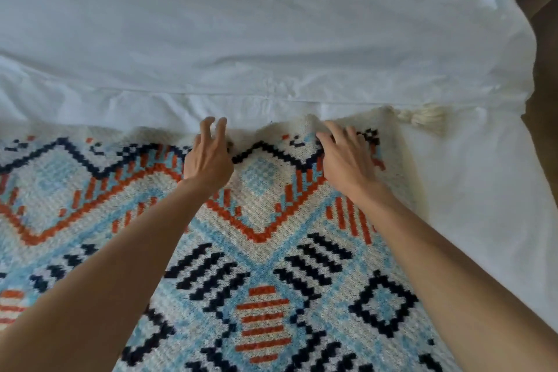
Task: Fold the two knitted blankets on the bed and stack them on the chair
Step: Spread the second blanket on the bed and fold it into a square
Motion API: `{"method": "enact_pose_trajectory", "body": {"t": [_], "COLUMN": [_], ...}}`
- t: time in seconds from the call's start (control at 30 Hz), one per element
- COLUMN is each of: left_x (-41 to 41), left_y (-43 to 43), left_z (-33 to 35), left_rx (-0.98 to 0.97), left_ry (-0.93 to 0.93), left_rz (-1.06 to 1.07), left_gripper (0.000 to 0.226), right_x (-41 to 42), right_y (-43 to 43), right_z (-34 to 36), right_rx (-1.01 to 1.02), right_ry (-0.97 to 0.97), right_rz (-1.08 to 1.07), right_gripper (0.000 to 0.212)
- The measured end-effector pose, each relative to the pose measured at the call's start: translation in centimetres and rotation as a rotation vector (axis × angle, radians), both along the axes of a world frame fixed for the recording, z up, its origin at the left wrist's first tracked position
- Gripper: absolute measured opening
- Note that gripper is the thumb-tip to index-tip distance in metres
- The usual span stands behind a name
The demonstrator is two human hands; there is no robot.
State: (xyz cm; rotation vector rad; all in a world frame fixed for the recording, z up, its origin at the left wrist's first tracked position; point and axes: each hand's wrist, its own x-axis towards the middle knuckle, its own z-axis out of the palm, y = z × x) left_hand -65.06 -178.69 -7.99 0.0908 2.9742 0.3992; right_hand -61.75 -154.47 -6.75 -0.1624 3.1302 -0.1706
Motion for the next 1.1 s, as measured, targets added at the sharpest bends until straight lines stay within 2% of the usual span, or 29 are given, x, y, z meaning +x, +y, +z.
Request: {"method": "enact_pose_trajectory", "body": {"t": [0.1, 0.2, 0.27, 0.33, 0.4, 0.43, 0.47, 0.53, 0.57, 0.63, 0.73, 0.93, 1.1], "left_x": [-2.0, -3.1, -3.1, -2.9, -2.8, -2.8, -2.8, -2.1, -1.6, -0.3, 2.6, 10.5, 16.9], "left_y": [-4.2, -8.7, -10.7, -11.4, -11.5, -11.3, -11.2, -10.7, -10.3, -9.2, -6.2, 3.7, 10.6], "left_z": [0.3, 0.3, -0.1, -0.6, -0.6, -0.5, -0.4, -0.5, -0.6, -0.8, -1.1, -1.2, -0.5], "left_rx": [-0.136, -0.208, -0.210, -0.185, -0.105, -0.040, 0.014, 0.045, 0.030, -0.044, -0.094, -0.022, -0.057], "left_ry": [-0.052, -0.140, -0.208, -0.181, -0.003, 0.085, 0.123, 0.050, 0.004, -0.017, 0.031, 0.038, -0.072], "left_rz": [0.110, 0.154, 0.124, 0.111, 0.119, 0.125, 0.115, 0.080, 0.076, 0.072, -0.055, -0.249, -0.433], "left_gripper": [0.062, 0.055, 0.043, 0.037, 0.036, 0.040, 0.047, 0.064, 0.068, 0.063, 0.054, 0.049, 0.053], "right_x": [-0.7, -2.0, -2.7, -2.9, -3.0, -3.1, -3.2, -2.7, -2.1, -0.2, 4.4, 16.6, 26.3], "right_y": [-4.6, -8.4, -9.5, -9.8, -9.7, -9.4, -9.1, -8.7, -8.5, -8.2, -7.4, -2.2, 1.5], "right_z": [-0.4, -1.0, -1.7, -1.9, -2.0, -2.3, -2.6, -3.0, -3.2, -3.1, -2.7, -2.7, -1.3], "right_rx": [-0.210, -0.218, -0.174, -0.149, -0.158, -0.190, -0.228, -0.242, -0.219, -0.226, -0.273, -0.202, -0.162], "right_ry": [0.009, -0.110, -0.214, -0.244, -0.101, -0.040, -0.018, -0.109, -0.128, -0.058, 0.029, -0.107, -0.176], "right_rz": [0.104, 0.153, 0.061, -0.056, -0.090, -0.096, -0.092, -0.059, -0.044, -0.044, -0.122, -0.340, -0.417], "right_gripper": [0.068, 0.094, 0.101, 0.083, 0.057, 0.055, 0.062, 0.078, 0.077, 0.064, 0.048, 0.045, 0.040]}}
